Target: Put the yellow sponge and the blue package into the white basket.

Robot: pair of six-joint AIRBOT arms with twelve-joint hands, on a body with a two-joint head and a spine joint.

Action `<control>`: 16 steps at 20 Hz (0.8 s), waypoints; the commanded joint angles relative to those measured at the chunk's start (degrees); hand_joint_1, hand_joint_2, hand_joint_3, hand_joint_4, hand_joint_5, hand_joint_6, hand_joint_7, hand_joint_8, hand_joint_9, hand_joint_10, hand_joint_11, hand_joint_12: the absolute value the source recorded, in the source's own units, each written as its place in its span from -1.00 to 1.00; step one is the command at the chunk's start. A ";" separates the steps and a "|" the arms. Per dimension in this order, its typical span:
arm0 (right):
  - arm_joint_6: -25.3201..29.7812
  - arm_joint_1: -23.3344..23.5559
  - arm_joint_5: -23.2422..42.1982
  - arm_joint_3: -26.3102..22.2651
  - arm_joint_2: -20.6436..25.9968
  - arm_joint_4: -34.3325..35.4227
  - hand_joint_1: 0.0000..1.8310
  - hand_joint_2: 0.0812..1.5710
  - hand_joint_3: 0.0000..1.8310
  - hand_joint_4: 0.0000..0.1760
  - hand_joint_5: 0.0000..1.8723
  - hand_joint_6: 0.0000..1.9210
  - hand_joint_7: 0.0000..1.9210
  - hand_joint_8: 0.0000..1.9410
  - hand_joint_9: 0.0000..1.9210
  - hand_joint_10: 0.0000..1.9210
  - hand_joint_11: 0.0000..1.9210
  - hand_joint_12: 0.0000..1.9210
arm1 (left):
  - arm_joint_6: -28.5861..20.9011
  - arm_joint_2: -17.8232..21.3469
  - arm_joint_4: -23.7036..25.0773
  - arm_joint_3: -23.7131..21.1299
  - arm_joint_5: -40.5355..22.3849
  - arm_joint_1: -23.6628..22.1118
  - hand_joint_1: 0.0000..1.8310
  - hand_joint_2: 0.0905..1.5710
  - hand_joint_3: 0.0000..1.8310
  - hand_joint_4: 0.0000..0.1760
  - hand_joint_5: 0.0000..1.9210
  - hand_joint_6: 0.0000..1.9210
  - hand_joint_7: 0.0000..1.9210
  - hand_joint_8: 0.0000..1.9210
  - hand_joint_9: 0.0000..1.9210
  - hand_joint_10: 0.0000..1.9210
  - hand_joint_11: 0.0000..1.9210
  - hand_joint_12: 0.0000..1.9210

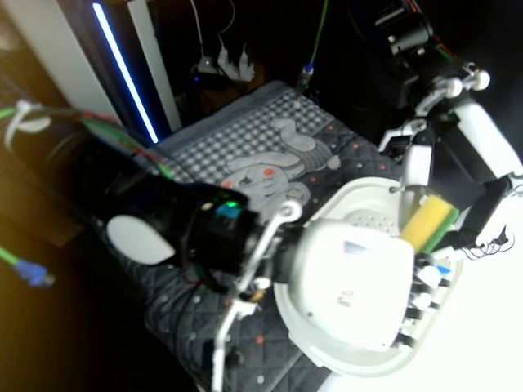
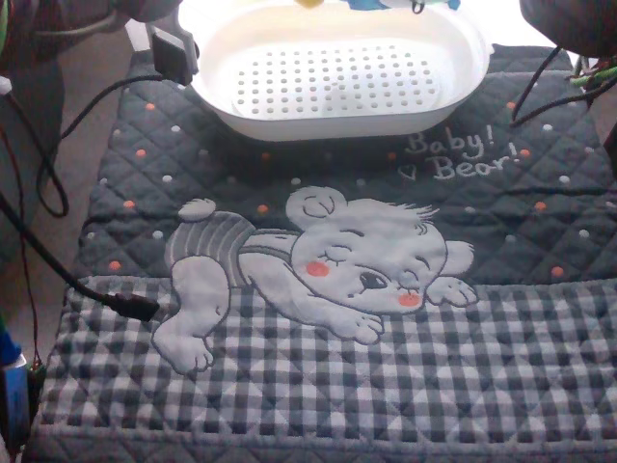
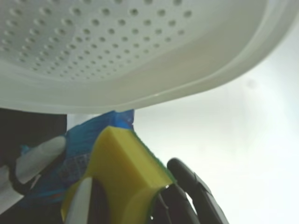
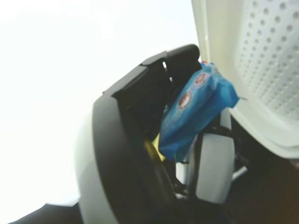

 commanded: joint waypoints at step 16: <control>0.45 -8.54 32.16 -29.80 26.25 0.95 -0.32 0.11 -0.99 1.00 -1.00 -1.00 -1.00 -1.00 -1.00 -1.00 -1.00 -1.00 | 7.68 25.91 -11.04 -34.06 -32.80 16.35 -0.08 0.02 -1.00 1.00 -1.00 -1.00 -1.00 -1.00 -1.00 -1.00 -1.00 -1.00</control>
